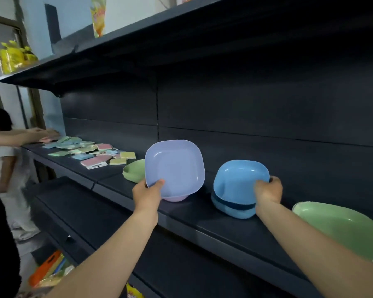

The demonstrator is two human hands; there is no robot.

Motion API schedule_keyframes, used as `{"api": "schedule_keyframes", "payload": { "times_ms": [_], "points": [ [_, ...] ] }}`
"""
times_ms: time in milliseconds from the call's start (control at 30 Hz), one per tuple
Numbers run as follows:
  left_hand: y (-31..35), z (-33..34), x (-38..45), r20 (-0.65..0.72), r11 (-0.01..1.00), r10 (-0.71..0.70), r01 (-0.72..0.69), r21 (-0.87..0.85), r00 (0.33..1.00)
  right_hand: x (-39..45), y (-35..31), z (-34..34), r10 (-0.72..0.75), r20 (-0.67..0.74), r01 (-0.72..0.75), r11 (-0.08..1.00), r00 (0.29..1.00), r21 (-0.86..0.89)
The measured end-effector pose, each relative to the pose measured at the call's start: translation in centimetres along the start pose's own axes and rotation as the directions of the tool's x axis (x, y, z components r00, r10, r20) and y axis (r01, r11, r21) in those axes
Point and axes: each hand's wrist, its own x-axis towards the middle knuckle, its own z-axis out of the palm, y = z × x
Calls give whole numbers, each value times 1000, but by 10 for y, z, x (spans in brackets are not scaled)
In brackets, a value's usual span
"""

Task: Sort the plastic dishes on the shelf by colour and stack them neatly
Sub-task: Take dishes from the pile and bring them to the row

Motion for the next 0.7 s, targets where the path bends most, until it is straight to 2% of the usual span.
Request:
{"api": "schedule_keyframes", "payload": {
  "times_ms": [167,367,700],
  "points": [
    [-3,2,54,132,999,-15,9,48,991,8,30,22,-8,-147,-4,997,989,-82],
    [-12,18,92,290,996,-80,67,56,954,15,50,32,-82,-341,-18,960,936,-279],
    [-22,33,109,452,991,-133,107,82,882,18,61,33,-10,-441,-112,962,897,-249]
  ]
}}
